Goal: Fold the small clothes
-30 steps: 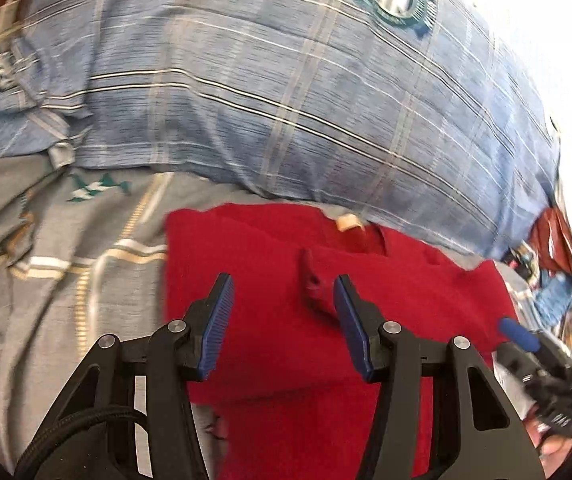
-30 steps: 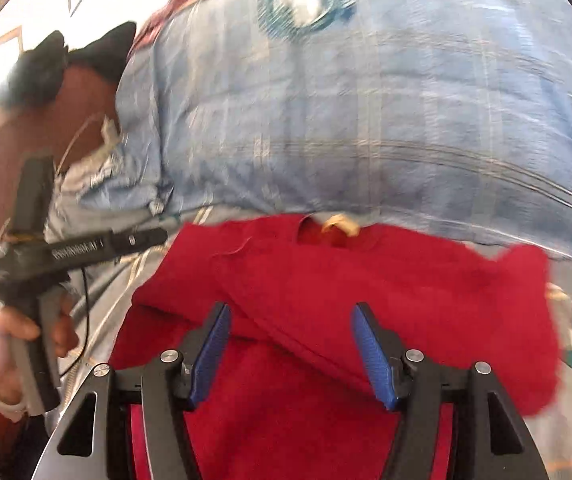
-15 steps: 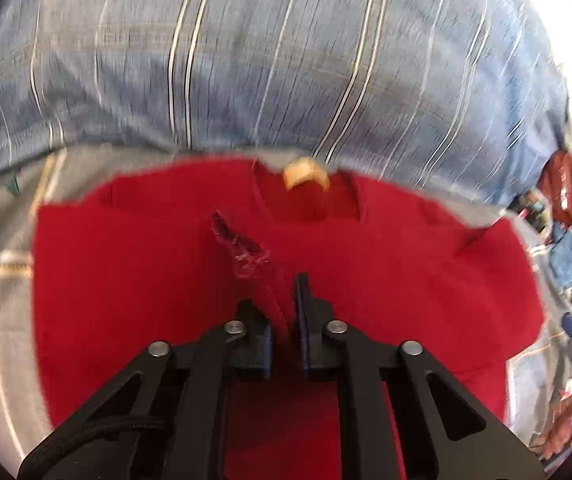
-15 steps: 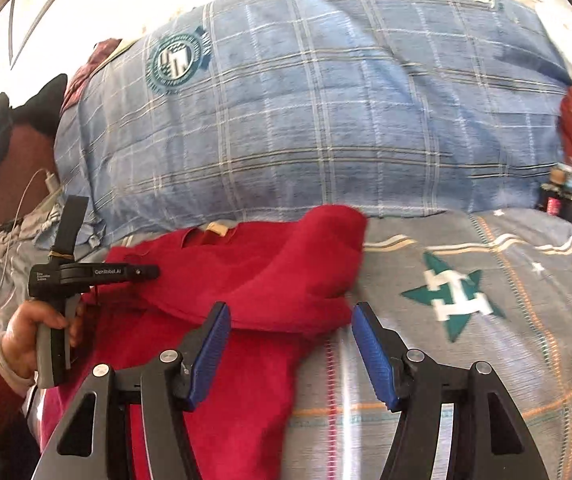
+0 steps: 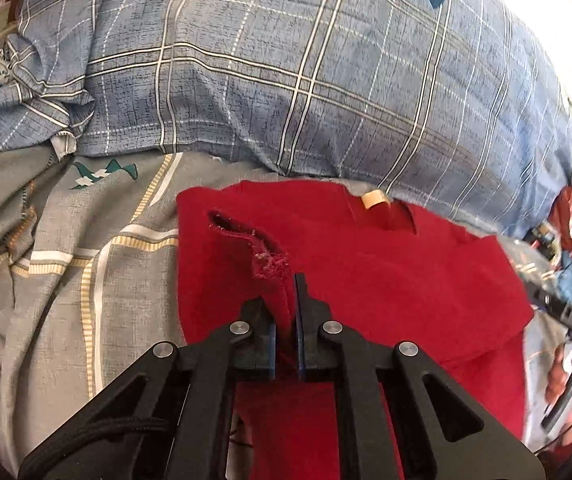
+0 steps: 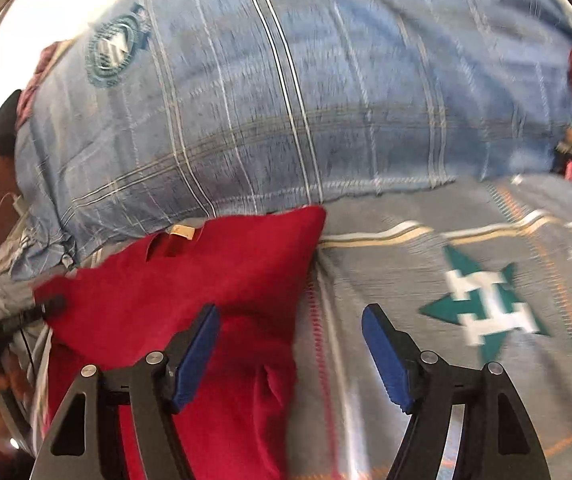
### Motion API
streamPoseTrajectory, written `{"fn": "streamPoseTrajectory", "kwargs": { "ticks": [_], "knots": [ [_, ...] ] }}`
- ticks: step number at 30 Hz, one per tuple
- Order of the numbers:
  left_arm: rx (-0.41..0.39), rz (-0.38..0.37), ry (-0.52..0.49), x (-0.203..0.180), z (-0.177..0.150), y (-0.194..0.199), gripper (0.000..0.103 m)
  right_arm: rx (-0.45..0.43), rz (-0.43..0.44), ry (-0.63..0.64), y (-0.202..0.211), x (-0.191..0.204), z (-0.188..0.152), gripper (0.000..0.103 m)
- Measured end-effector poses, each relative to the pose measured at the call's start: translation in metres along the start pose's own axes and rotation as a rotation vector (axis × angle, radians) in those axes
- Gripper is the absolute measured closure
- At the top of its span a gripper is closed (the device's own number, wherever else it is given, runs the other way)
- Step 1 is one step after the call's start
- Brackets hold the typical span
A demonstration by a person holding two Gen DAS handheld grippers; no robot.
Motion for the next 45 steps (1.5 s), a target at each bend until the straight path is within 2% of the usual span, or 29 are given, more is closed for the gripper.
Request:
{"fn": "streamPoseTrajectory", "kwargs": {
  "ticks": [4,6,7,8,9,10,11,13,15,16,20,22,23,25,27,28,29,32,33,34,35,37,40,42,43,44,45],
  "knots": [
    [-0.036,-0.008,-0.031,-0.008,0.003,0.002,0.097,0.080,0.033,-0.058,-0.038,-0.005,0.009,0.032],
    [-0.043,-0.020,-0.034,-0.008,0.003,0.003,0.097,0.093,0.047,-0.099,-0.052,-0.013,0.016,0.033],
    [-0.044,-0.024,-0.035,-0.008,0.003,0.003,0.097,0.092,0.056,-0.119,-0.056,-0.017,0.019,0.045],
    [-0.048,-0.027,-0.039,-0.010,0.004,0.003,0.097,0.090,0.073,-0.144,-0.059,-0.021,0.022,0.063],
    [-0.051,-0.029,-0.043,-0.010,0.004,0.003,0.097,0.089,0.096,-0.165,-0.060,-0.023,0.026,0.069],
    [-0.053,-0.033,-0.049,-0.011,0.005,0.002,0.097,0.089,0.086,-0.144,-0.058,-0.022,0.030,0.081],
    [-0.051,-0.037,-0.052,-0.011,0.005,0.001,0.097,0.087,0.054,-0.092,-0.055,-0.020,0.032,0.087],
    [-0.029,-0.029,-0.062,-0.012,0.002,-0.006,0.097,0.073,-0.028,-0.005,-0.050,-0.017,0.033,0.089],
    [0.008,-0.019,-0.075,-0.014,-0.004,-0.017,0.097,0.090,-0.131,0.034,-0.054,-0.022,0.031,0.089],
    [0.020,-0.003,-0.083,-0.016,-0.008,-0.020,0.097,0.097,-0.157,0.033,-0.056,-0.026,0.028,0.089],
    [0.024,0.018,-0.100,-0.017,-0.011,-0.023,0.097,0.044,-0.172,0.020,-0.031,-0.019,0.027,0.085],
    [0.023,0.016,-0.094,-0.015,-0.011,-0.023,0.097,-0.009,-0.142,0.066,-0.007,-0.002,0.021,0.085],
    [0.024,0.019,-0.095,-0.015,-0.012,-0.023,0.097,-0.009,-0.122,0.085,-0.005,0.003,0.016,0.085],
    [0.024,0.026,-0.098,-0.013,-0.015,-0.023,0.096,0.067,-0.106,0.165,-0.007,0.019,-0.005,0.085],
    [0.028,0.018,-0.093,-0.012,-0.017,-0.021,0.096,0.140,-0.210,0.231,-0.013,0.017,-0.028,0.085],
    [0.034,0.014,-0.090,-0.011,-0.016,-0.019,0.095,0.155,-0.233,0.246,-0.013,0.011,-0.038,0.085],
    [0.036,0.019,-0.086,-0.010,-0.016,-0.016,0.089,0.119,-0.206,0.241,-0.006,0.007,-0.043,0.082],
    [0.006,0.023,-0.073,-0.004,-0.015,-0.001,0.075,0.096,-0.163,0.146,0.014,-0.003,-0.042,0.080],
    [-0.009,0.027,-0.063,-0.001,-0.014,0.004,0.067,0.060,-0.154,0.132,0.023,-0.002,-0.038,0.077],
    [-0.020,0.030,-0.052,0.001,-0.013,0.005,0.062,0.033,-0.158,0.139,0.027,0.001,-0.035,0.070],
    [-0.028,0.030,-0.041,0.003,-0.012,0.006,0.054,0.018,-0.163,0.147,0.027,0.003,-0.031,0.048],
    [-0.019,0.034,-0.019,0.008,-0.011,0.001,0.053,-0.012,-0.175,0.143,0.018,0.004,-0.021,0.026],
    [0.019,0.048,-0.020,0.010,-0.013,-0.013,0.053,0.032,-0.181,0.096,-0.016,-0.006,-0.007,0.027],
    [0.033,0.058,-0.031,0.007,-0.015,-0.022,0.053,0.074,-0.204,0.063,-0.039,-0.019,0.001,0.040],
    [0.037,0.060,-0.035,0.006,-0.015,-0.026,0.053,0.102,-0.201,0.050,-0.051,-0.024,0.004,0.063],
    [0.035,0.063,-0.041,0.004,-0.014,-0.028,0.053,0.101,-0.167,0.045,-0.054,-0.025,0.006,0.076],
    [0.032,0.064,-0.052,0.001,-0.013,-0.030,0.053,0.086,-0.180,0.061,-0.052,-0.022,0.009,0.085]
  ]
}}
Point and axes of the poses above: each gripper's, at about its wrist camera, not at the fingertips, and y roughly against the way its jaws point, x to its left, z to its top, the point moved 1 cm from there along -y, roughly the way its jaws point, and after that the axes turned 11 degrees about z, right-handed, at the moved point
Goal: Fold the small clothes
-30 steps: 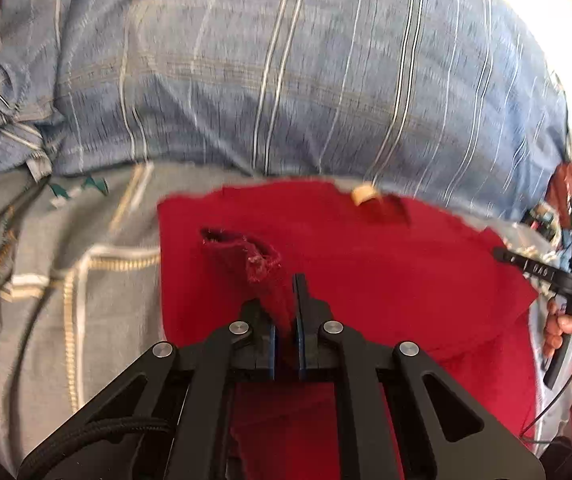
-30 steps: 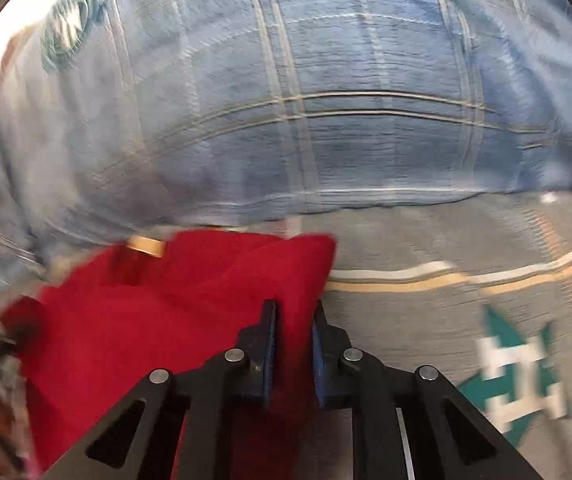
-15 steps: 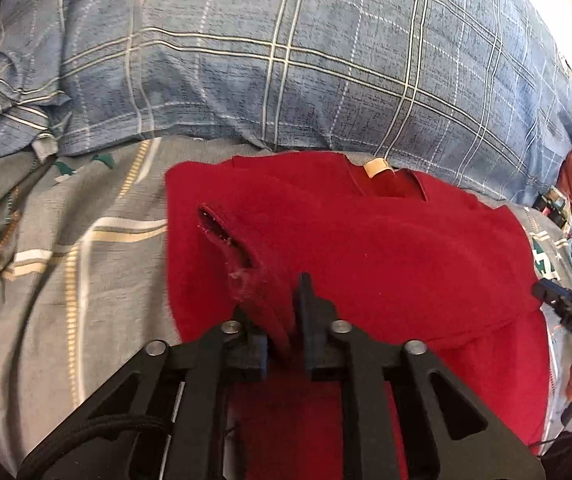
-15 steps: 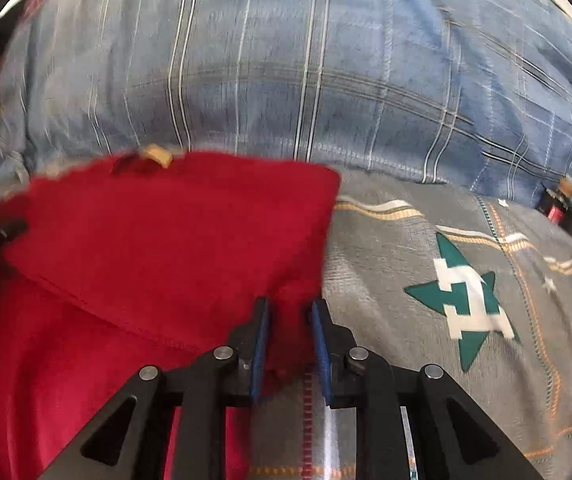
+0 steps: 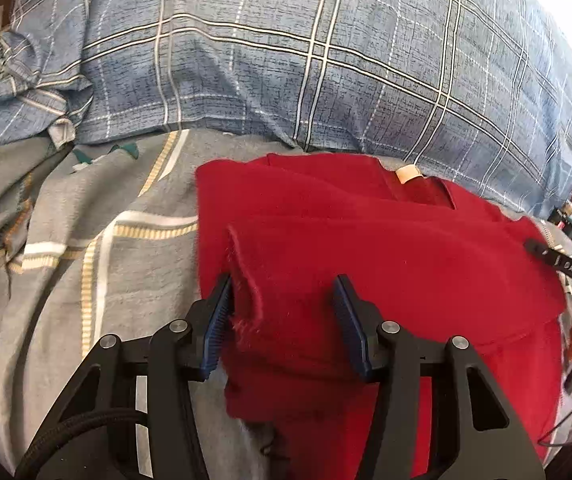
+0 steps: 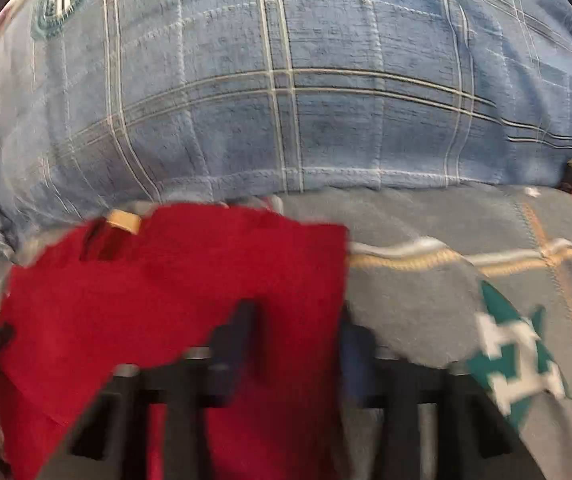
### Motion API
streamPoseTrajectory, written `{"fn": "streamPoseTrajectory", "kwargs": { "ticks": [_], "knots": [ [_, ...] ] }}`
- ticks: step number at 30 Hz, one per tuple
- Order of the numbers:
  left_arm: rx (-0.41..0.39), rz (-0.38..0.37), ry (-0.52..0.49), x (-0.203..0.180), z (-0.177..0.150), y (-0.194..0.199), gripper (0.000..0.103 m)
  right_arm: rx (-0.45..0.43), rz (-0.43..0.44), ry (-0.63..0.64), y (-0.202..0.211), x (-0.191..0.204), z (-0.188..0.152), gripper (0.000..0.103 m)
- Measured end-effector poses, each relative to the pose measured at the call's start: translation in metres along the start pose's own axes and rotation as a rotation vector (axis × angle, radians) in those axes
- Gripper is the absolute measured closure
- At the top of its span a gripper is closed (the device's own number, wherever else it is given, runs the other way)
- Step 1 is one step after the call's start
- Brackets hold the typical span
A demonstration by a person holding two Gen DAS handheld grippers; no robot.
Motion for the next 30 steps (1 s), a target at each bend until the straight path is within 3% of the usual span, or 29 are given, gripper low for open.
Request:
{"fn": "streamPoseTrajectory", "kwargs": {
  "ticks": [4,5,6,7,8,10,12,13,14,16,21,30],
  "knots": [
    [-0.004,-0.027,-0.039,-0.008,0.004,-0.005,0.052,-0.062,-0.111,0.167,0.014,0.016,0.009,0.093],
    [0.001,-0.028,-0.042,-0.007,0.005,-0.005,0.052,-0.080,-0.178,0.185,0.012,0.012,0.012,0.103],
    [0.008,-0.034,-0.040,-0.004,0.006,-0.004,0.052,-0.094,-0.303,0.191,0.006,0.003,0.015,0.103],
    [0.015,-0.041,-0.030,0.001,0.007,-0.001,0.052,-0.097,-0.354,0.181,0.003,-0.006,0.016,0.103],
    [0.010,-0.044,-0.010,0.009,0.008,0.005,0.052,-0.078,-0.318,0.132,-0.001,-0.018,0.016,0.103],
    [-0.015,-0.034,0.031,0.027,0.008,0.020,0.052,-0.025,-0.115,-0.012,0.003,-0.037,0.011,0.103],
    [-0.027,-0.019,0.066,0.044,0.006,0.033,0.052,-0.061,-0.120,0.019,0.025,-0.031,0.002,0.100],
    [-0.026,-0.013,0.077,0.049,0.005,0.037,0.052,-0.069,-0.116,0.053,0.035,-0.025,-0.003,0.089],
    [-0.023,-0.013,0.087,0.054,0.002,0.042,0.052,-0.071,-0.098,0.082,0.046,-0.020,-0.009,0.066],
    [-0.010,-0.026,0.094,0.060,-0.006,0.051,0.052,-0.090,-0.062,0.091,0.066,-0.013,-0.022,0.043],
    [0.015,-0.043,0.031,0.049,-0.037,0.072,0.052,-0.067,0.072,0.070,0.103,-0.001,-0.054,0.042],
    [0.087,-0.114,-0.025,0.035,-0.125,0.110,0.052,0.090,0.191,0.171,0.132,0.021,-0.150,0.042]
  ]
}}
Point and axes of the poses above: each gripper's, at about its wrist camera, not at the fingertips, and y roughly against the way its jaws point, x to its left, z to its top, the point moved 1 cm from there along -y, roughly the way its jaws point, and after that the axes turned 11 degrees about z, right-handed, at the moved point
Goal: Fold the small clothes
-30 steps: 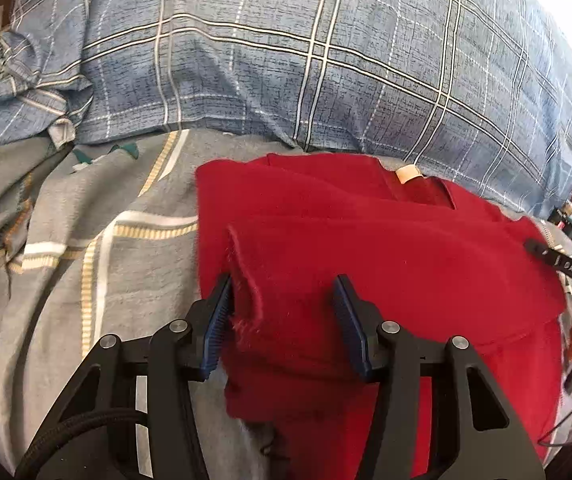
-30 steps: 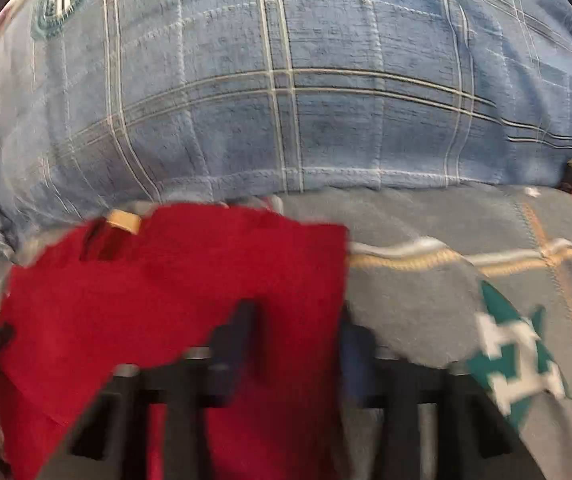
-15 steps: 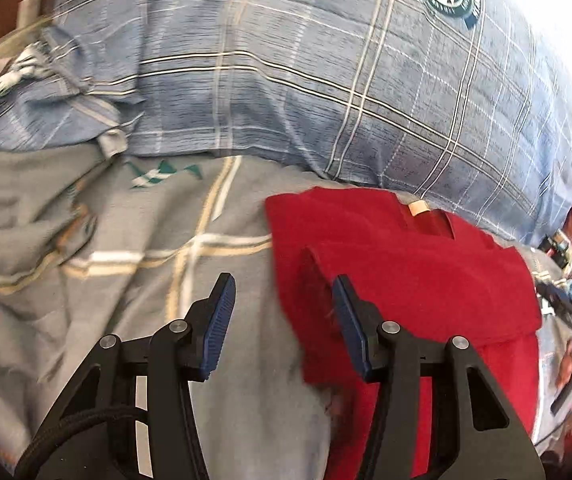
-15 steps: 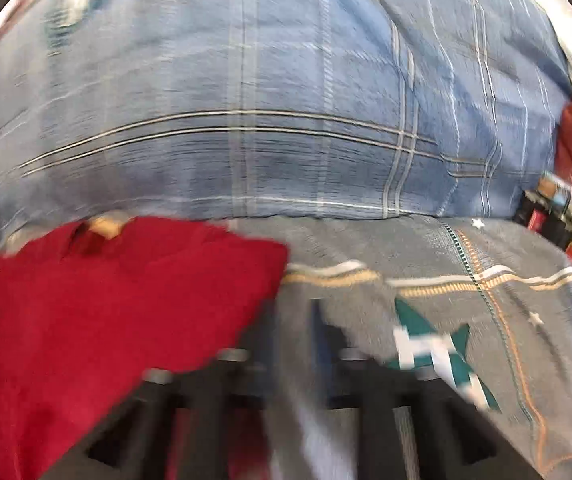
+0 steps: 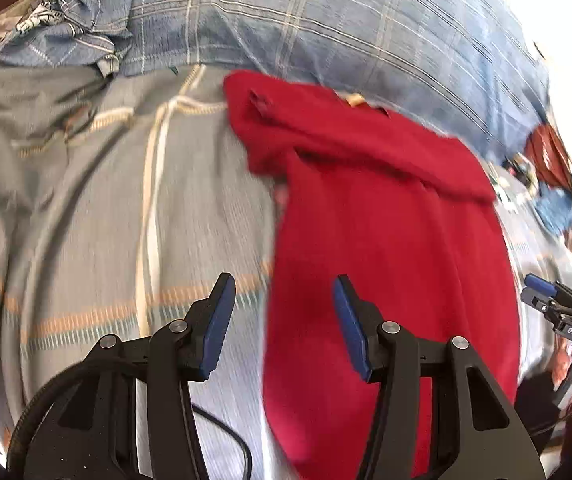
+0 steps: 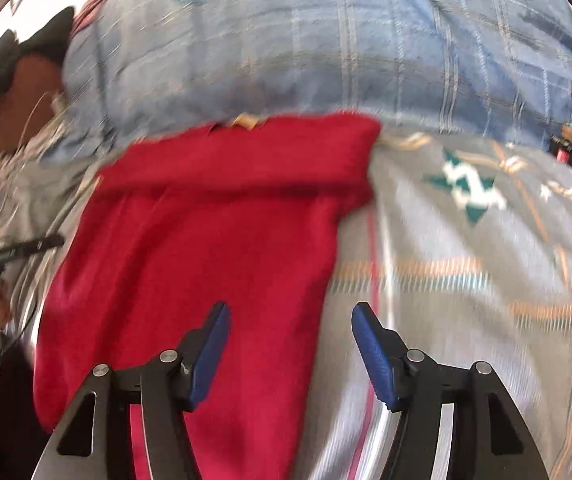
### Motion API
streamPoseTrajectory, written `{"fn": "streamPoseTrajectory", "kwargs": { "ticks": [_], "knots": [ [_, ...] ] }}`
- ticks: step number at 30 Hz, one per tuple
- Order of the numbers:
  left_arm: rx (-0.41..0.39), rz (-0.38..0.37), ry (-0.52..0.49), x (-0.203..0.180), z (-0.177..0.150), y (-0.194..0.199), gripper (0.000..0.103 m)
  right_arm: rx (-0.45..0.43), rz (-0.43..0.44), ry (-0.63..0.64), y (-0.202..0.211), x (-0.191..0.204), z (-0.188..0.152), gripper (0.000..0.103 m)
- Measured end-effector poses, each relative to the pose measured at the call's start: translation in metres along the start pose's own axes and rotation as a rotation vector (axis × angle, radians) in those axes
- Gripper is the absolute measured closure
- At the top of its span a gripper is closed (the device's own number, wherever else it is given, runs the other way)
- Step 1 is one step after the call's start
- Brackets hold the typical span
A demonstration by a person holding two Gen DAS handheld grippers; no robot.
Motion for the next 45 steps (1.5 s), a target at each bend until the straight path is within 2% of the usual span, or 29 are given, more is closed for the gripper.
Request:
{"fn": "streamPoseTrajectory", "kwargs": {
  "ticks": [4,8,10,14,17,22,23,24,25,26,30,31,32,36,41,45],
  "knots": [
    [0.006,-0.028,-0.006,-0.007,-0.031,0.015,0.052,0.037,0.034,0.005,0.007,-0.001,-0.032,0.042],
    [0.034,-0.021,-0.012,-0.012,-0.057,0.020,0.052,0.093,0.131,-0.083,0.004,-0.003,-0.070,0.042],
    [0.056,-0.019,-0.018,-0.013,-0.068,0.020,0.052,0.076,0.145,-0.074,0.007,0.003,-0.084,0.042],
    [0.091,-0.010,-0.044,-0.017,-0.090,0.022,0.052,0.113,0.201,-0.061,0.011,0.017,-0.102,0.044],
    [0.080,0.016,-0.067,-0.020,-0.101,0.026,0.052,0.134,0.237,-0.077,0.010,0.017,-0.110,0.044],
    [0.082,0.007,-0.037,-0.016,-0.106,0.027,0.052,0.130,0.227,-0.052,0.007,0.026,-0.115,0.042],
    [0.083,0.006,-0.036,-0.015,-0.106,0.027,0.052,0.133,0.214,-0.036,0.006,0.031,-0.114,0.045],
    [0.085,0.005,-0.035,-0.015,-0.106,0.027,0.052,0.134,0.200,-0.019,0.005,0.035,-0.113,0.052],
    [0.087,0.004,-0.033,-0.014,-0.105,0.027,0.052,0.137,0.197,-0.005,0.004,0.037,-0.111,0.073],
    [0.091,0.002,-0.031,-0.014,-0.105,0.027,0.052,0.142,0.170,0.032,0.003,0.040,-0.109,0.087],
    [0.090,-0.016,-0.014,-0.010,-0.104,0.035,0.052,0.101,0.106,0.045,0.022,0.031,-0.101,0.094],
    [0.083,-0.019,-0.013,-0.010,-0.105,0.037,0.052,0.087,0.081,0.049,0.028,0.027,-0.100,0.099],
    [0.079,-0.021,-0.015,-0.010,-0.105,0.038,0.052,0.071,0.040,0.046,0.036,0.020,-0.098,0.099],
    [0.077,-0.022,-0.041,-0.017,-0.107,0.040,0.052,0.073,0.024,-0.081,0.035,-0.013,-0.099,0.099],
    [0.050,-0.037,-0.033,-0.017,-0.103,0.041,0.052,0.074,0.050,-0.070,0.025,-0.002,-0.099,0.098],
    [0.063,-0.054,-0.012,-0.018,-0.094,0.032,0.052,0.064,0.055,-0.074,0.027,0.003,-0.097,0.096]
  ]
}}
Point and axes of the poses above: each gripper's, at about its wrist camera, not at the fingertips, and y roughly against the way its jaws point, x to its left, z to its top, the point moved 1 cm from there along -y, roughly the way its jaws point, and after that the axes turned 11 degrees about z, right-handed, at the moved point
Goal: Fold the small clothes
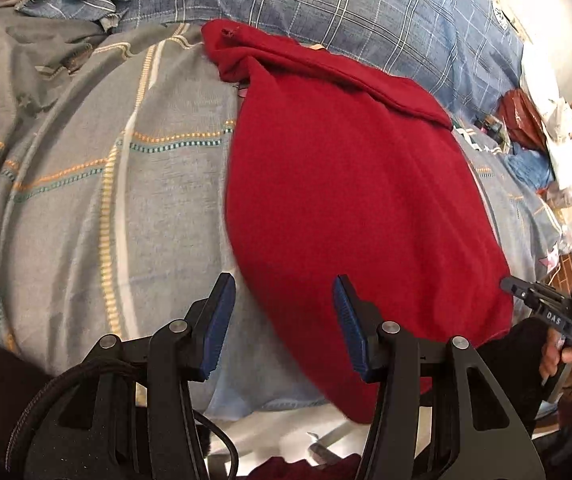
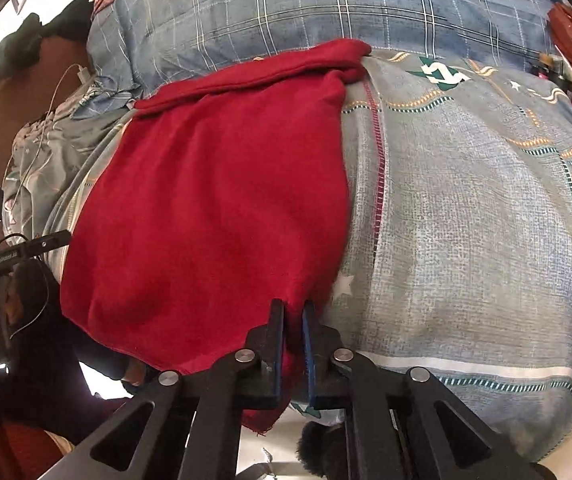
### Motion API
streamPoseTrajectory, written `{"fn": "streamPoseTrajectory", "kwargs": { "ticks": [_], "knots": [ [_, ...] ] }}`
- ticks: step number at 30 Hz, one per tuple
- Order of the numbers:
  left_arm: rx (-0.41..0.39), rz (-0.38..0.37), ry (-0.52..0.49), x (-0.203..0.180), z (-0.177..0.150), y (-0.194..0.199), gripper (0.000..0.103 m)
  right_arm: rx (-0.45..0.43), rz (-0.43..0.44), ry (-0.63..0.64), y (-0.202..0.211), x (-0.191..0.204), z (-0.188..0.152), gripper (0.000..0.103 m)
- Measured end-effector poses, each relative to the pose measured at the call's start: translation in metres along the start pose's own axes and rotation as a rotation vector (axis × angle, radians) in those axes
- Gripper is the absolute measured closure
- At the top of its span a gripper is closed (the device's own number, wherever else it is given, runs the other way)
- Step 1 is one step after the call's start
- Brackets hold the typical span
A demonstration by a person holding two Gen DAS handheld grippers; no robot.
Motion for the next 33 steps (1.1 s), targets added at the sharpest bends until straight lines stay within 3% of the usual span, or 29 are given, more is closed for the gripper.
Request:
{"fn": "streamPoseTrajectory", "kwargs": {
  "ticks": [3,4,5,7,11,12,16,18,19,20,22,23,27,31,33],
  "knots": [
    [-0.003,0.003,0.000,0.000,0.003,-0.001,0.052,-0.028,-0.064,0.090,0.012,0.022,0.003,0.092],
    [-0.005,0.002,0.008,0.001,0.004,0.000,0.052,-0.050,-0.068,0.135,0.018,0.033,0.004,0.081],
    [-0.008,0.001,0.017,0.003,0.005,0.001,0.052,-0.069,-0.059,0.184,0.022,0.048,0.008,0.061],
    [-0.014,0.003,0.041,0.009,0.007,0.002,0.052,-0.092,0.032,0.300,0.026,0.085,0.011,0.037],
    [-0.033,0.011,0.065,0.019,0.006,0.010,0.052,-0.005,0.086,0.537,0.002,0.160,0.011,0.037],
    [-0.039,0.017,0.068,0.021,0.006,0.012,0.052,0.024,0.146,0.586,-0.008,0.179,0.011,0.037],
    [-0.057,0.020,0.114,0.035,0.004,0.020,0.052,0.074,0.242,0.651,-0.049,0.225,0.006,0.037],
    [-0.061,0.020,0.130,0.042,0.002,0.024,0.052,0.103,0.258,0.716,-0.076,0.245,-0.004,0.039],
    [-0.063,0.022,0.131,0.044,0.002,0.026,0.052,0.116,0.251,0.741,-0.085,0.250,-0.011,0.048],
    [-0.065,0.025,0.129,0.046,0.001,0.028,0.052,0.139,0.237,0.766,-0.097,0.253,-0.015,0.065],
    [-0.067,0.023,0.133,0.050,-0.001,0.032,0.052,0.175,0.162,0.788,-0.119,0.251,-0.015,0.084],
    [-0.067,0.016,0.137,0.052,-0.002,0.033,0.052,0.177,0.152,0.759,-0.122,0.246,-0.011,0.088],
    [-0.057,-0.113,0.161,0.050,-0.006,0.038,0.052,0.133,0.349,0.414,-0.096,0.196,0.033,0.094],
    [-0.014,-0.254,0.167,0.037,-0.009,0.032,0.052,0.071,0.428,0.144,-0.081,0.144,0.055,0.101],
    [0.018,-0.283,0.152,0.028,-0.012,0.025,0.052,0.051,0.474,0.046,-0.079,0.125,0.056,0.101]
  ]
}}
Point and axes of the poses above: each gripper's, at about its wrist camera, not at the fingertips, and y roughly against the way its jaws point, x to its left, z to its top, the point moved 1 cm from there along -y, roughly the way its jaws point, and after that the axes turned 11 degrees about z, right-handed, at the moved point
